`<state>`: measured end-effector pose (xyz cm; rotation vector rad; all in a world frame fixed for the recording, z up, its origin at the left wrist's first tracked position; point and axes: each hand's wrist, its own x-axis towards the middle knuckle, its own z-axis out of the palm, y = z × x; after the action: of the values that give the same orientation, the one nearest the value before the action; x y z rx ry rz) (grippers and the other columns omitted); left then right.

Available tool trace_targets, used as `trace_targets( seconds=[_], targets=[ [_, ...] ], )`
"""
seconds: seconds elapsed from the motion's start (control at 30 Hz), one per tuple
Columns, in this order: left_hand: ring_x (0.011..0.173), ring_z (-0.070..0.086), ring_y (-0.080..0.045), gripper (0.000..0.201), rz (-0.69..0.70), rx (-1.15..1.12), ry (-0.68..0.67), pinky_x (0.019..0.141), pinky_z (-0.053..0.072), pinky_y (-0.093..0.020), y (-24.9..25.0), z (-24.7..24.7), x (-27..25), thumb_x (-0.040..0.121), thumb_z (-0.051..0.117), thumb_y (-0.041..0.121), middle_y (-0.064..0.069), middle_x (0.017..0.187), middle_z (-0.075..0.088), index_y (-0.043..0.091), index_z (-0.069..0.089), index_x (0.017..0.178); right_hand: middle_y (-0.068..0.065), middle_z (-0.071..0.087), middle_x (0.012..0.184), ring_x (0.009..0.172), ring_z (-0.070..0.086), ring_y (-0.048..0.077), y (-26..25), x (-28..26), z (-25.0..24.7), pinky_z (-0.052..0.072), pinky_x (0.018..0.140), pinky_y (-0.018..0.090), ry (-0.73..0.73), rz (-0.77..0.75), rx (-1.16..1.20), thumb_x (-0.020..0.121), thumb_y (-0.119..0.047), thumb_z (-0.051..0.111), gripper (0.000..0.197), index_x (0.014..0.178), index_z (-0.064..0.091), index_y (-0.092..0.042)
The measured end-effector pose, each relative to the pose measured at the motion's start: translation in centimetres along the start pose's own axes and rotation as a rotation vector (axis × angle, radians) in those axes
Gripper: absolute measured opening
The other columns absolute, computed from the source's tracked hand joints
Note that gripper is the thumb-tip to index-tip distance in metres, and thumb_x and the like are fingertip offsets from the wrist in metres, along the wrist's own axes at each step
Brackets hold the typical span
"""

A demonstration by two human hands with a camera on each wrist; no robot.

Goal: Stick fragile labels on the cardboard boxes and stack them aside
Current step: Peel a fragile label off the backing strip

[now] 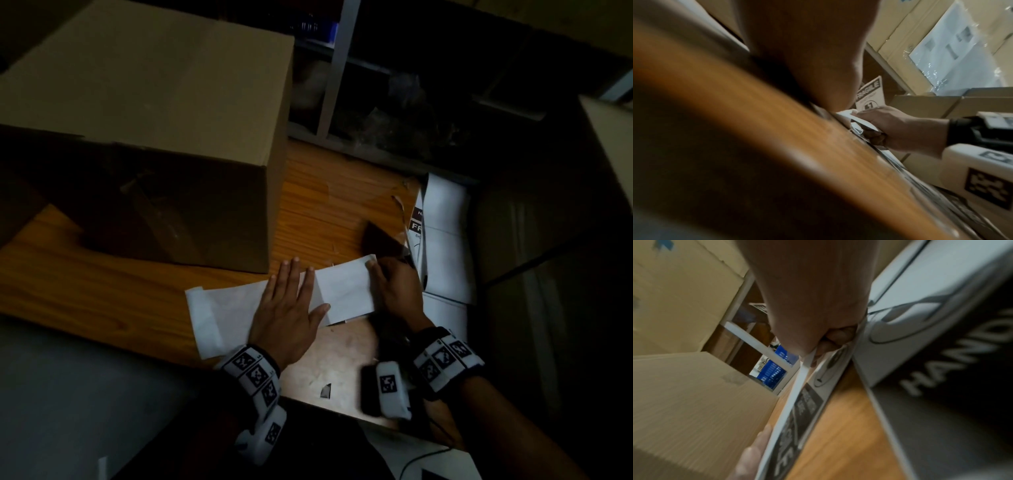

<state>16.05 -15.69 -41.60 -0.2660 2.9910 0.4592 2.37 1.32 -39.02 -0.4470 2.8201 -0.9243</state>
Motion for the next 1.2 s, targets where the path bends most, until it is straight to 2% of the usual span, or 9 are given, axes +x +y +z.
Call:
trace_targets(
  seconds=[0.2, 0.3, 0.43, 0.57, 0.63, 0.83, 1.0, 1.13, 1.2],
  targets=[
    [0.15, 0.01, -0.031, 0.075, 0.012, 0.031, 0.021, 0.119, 0.0, -0.042, -0.1, 0.2, 0.0, 0.096, 0.009, 0.06, -0.016, 0.162, 0.01, 0.016, 0.016, 0.156, 0.001, 0.062, 0.074, 0.074, 0.059, 0.022, 0.4, -1.0, -0.1, 0.043, 0.064, 0.033, 0.047, 0.001, 0.069, 0.101, -0.036, 0.047, 0.035, 0.072, 0.055, -0.02],
    [0.15, 0.004, -0.03, 0.075, 0.017, 0.045, 0.019, 0.121, 0.0, -0.043, -0.2, 0.3, 0.0, 0.094, 0.007, 0.061, -0.015, 0.163, 0.004, 0.02, 0.01, 0.157, 0.003, 0.066, 0.077, 0.075, 0.061, 0.022, 0.8, -0.6, -0.2, 0.048, 0.067, 0.035, 0.046, -0.011, 0.096, 0.101, -0.036, 0.049, 0.033, 0.076, 0.059, -0.018],
    [0.151, -0.006, -0.027, 0.079, 0.026, 0.048, 0.004, 0.12, -0.005, -0.041, -0.2, 0.1, 0.1, 0.089, -0.001, 0.064, -0.011, 0.163, -0.007, 0.023, 0.001, 0.156, -0.003, 0.062, 0.076, 0.074, 0.058, 0.016, 1.1, -0.7, -0.3, 0.04, 0.066, 0.03, 0.029, 0.027, 0.09, 0.1, -0.033, 0.051, 0.028, 0.077, 0.06, -0.02],
    [0.15, -0.01, -0.026, 0.079, 0.024, 0.065, -0.007, 0.119, -0.008, -0.041, -0.3, 0.2, 0.1, 0.089, -0.002, 0.065, -0.01, 0.163, -0.012, 0.023, -0.002, 0.156, 0.0, 0.061, 0.071, 0.071, 0.059, 0.021, 1.2, 0.5, -0.7, 0.035, 0.061, 0.029, -0.016, -0.013, 0.044, 0.101, -0.034, 0.05, 0.03, 0.081, 0.062, -0.015],
    [0.15, -0.009, -0.026, 0.079, 0.026, 0.06, -0.011, 0.119, -0.007, -0.041, -0.3, 0.2, 0.1, 0.089, -0.001, 0.065, -0.01, 0.163, -0.011, 0.023, -0.002, 0.156, -0.006, 0.058, 0.068, 0.068, 0.057, 0.019, 1.4, 0.6, -0.8, 0.034, 0.06, 0.028, -0.025, -0.028, 0.032, 0.101, -0.036, 0.049, 0.028, 0.082, 0.06, -0.02],
    [0.15, -0.009, -0.025, 0.081, 0.041, 0.054, -0.019, 0.119, -0.007, -0.04, -0.3, -0.1, 0.0, 0.087, -0.003, 0.066, -0.01, 0.163, -0.01, 0.023, 0.0, 0.157, -0.008, 0.058, 0.068, 0.068, 0.058, 0.017, 2.2, 0.2, -0.6, 0.038, 0.06, 0.029, -0.001, -0.011, -0.017, 0.101, -0.042, 0.046, 0.027, 0.082, 0.058, -0.026],
    [0.151, -0.008, -0.026, 0.081, 0.033, 0.06, -0.017, 0.12, -0.005, -0.041, -0.3, -0.1, 0.0, 0.088, -0.003, 0.065, -0.01, 0.163, -0.011, 0.023, 0.0, 0.157, -0.007, 0.053, 0.058, 0.059, 0.056, 0.021, 2.1, 1.3, -0.9, 0.042, 0.056, 0.034, -0.026, -0.044, -0.015, 0.1, -0.042, 0.047, 0.034, 0.067, 0.048, -0.032],
    [0.15, -0.008, -0.026, 0.081, 0.038, 0.061, -0.018, 0.119, -0.008, -0.04, -0.3, -0.2, -0.1, 0.087, -0.003, 0.066, -0.01, 0.163, -0.01, 0.024, -0.001, 0.156, -0.005, 0.052, 0.059, 0.06, 0.055, 0.021, 2.4, 0.8, -1.0, 0.038, 0.054, 0.032, 0.0, -0.043, -0.029, 0.1, -0.039, 0.049, 0.034, 0.067, 0.047, -0.031],
    [0.15, -0.009, -0.026, 0.081, 0.037, 0.056, -0.016, 0.118, -0.009, -0.039, -0.3, -0.4, -0.1, 0.087, -0.004, 0.066, -0.01, 0.163, -0.01, 0.024, -0.001, 0.156, -0.003, 0.054, 0.061, 0.062, 0.056, 0.023, 2.6, 0.7, -1.0, 0.044, 0.057, 0.036, 0.002, -0.031, -0.016, 0.1, -0.038, 0.049, 0.034, 0.067, 0.048, -0.03]
  ],
)
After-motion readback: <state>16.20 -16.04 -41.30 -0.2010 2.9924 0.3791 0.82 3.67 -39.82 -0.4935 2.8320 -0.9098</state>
